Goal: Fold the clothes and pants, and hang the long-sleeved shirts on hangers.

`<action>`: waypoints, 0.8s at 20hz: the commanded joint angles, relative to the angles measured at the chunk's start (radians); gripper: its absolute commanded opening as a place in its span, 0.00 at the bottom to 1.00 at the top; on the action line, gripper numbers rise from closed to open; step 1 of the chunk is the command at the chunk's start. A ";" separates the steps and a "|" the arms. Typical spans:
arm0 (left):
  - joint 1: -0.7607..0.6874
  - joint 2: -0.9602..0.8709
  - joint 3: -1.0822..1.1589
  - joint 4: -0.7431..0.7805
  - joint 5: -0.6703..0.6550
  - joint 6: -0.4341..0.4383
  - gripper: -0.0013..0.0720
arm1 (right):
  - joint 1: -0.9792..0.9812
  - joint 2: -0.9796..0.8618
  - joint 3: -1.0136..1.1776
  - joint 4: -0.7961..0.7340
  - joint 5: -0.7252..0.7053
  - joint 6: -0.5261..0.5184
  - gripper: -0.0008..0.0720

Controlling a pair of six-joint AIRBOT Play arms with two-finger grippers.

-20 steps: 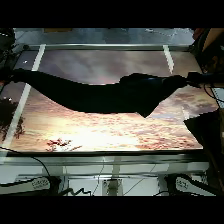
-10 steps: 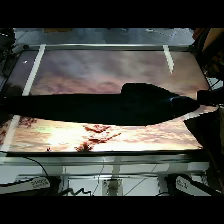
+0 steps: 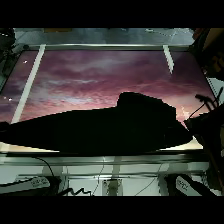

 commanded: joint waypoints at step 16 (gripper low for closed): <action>-0.199 -0.006 -0.043 -0.190 0.219 -0.011 0.97 | -0.117 0.004 -0.229 0.029 -0.948 0.207 0.45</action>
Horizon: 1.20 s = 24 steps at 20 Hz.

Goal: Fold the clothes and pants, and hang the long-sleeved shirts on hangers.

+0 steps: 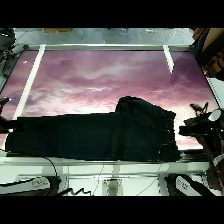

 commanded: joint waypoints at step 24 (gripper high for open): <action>-0.619 -0.082 0.023 -0.631 0.446 0.072 0.97 | -0.277 -0.478 0.044 0.883 0.277 -0.629 0.72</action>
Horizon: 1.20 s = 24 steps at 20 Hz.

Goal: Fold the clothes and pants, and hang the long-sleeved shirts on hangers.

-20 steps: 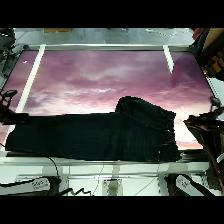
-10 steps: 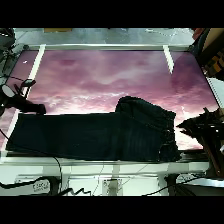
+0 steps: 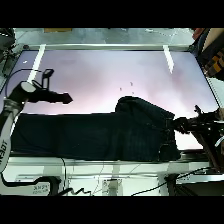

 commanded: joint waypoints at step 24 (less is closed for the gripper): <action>-0.292 -0.233 0.068 -0.396 0.166 -0.089 0.97 | 0.002 -0.004 0.019 -0.317 0.148 -0.143 0.76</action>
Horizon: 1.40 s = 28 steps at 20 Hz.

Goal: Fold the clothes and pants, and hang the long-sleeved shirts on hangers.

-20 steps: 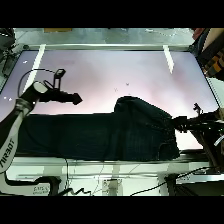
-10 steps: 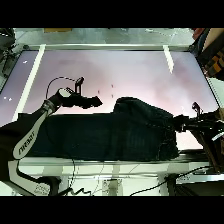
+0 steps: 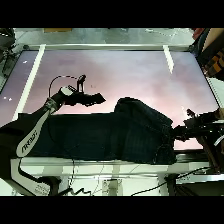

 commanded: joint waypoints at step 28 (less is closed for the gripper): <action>-0.103 -0.120 0.021 -0.112 0.056 0.053 0.89 | 0.291 0.003 0.070 -0.023 -0.061 0.031 0.09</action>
